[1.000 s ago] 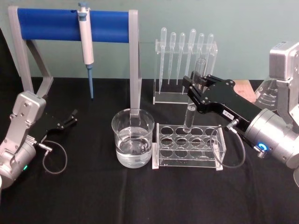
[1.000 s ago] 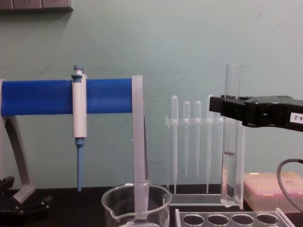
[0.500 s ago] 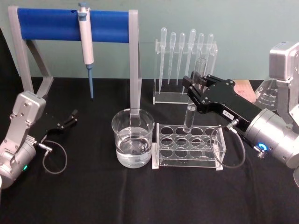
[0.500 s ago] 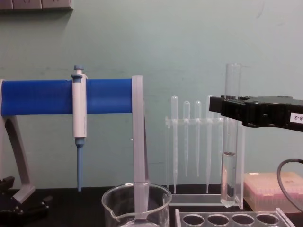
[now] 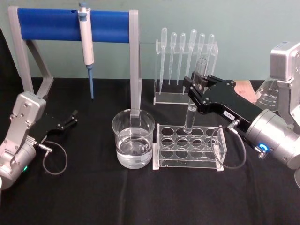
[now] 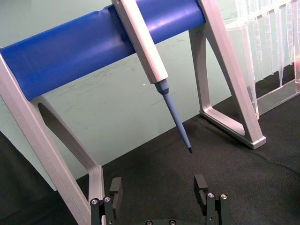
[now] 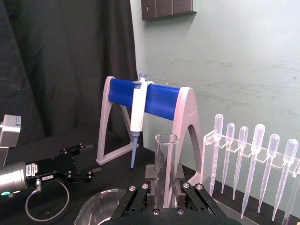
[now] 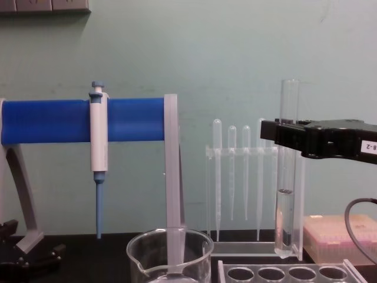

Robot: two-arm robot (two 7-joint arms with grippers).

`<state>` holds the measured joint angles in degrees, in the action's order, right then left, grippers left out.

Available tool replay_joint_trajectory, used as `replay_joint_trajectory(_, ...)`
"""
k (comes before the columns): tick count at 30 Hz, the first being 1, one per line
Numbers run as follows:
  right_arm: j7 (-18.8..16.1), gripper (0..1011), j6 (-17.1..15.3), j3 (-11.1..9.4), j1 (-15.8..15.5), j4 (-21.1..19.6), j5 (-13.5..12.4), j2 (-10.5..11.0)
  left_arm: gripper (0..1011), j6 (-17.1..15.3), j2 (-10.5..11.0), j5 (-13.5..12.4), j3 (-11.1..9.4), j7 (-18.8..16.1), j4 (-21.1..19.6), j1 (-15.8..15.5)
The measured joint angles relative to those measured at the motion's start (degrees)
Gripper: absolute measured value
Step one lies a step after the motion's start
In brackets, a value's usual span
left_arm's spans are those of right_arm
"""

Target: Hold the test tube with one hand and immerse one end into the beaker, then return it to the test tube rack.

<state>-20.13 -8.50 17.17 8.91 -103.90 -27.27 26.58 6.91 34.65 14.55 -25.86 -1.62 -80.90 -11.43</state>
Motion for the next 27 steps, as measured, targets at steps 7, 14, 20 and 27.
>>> replay_joint_trajectory(7, 0.0, 228, 0.0, 0.0, 0.0, 0.0, 0.0, 0.0, 1000, 0.0, 0.0, 0.0, 0.0, 0.0, 0.0, 0.0)
replay_joint_trajectory(14, 0.0, 227, 0.0, 0.0, 0.0, 0.0, 0.0, 0.0, 1000, 0.0, 0.0, 0.0, 0.0, 0.0, 0.0, 0.0)
replay_joint_trajectory(20, 0.0, 228, 0.0, 0.0, 0.0, 0.0, 0.0, 0.0, 1000, 0.0, 0.0, 0.0, 0.0, 0.0, 0.0, 0.0)
replay_joint_trajectory(27, 0.0, 227, 0.0, 0.0, 0.0, 0.0, 0.0, 0.0, 1000, 0.0, 0.0, 0.0, 0.0, 0.0, 0.0, 0.0)
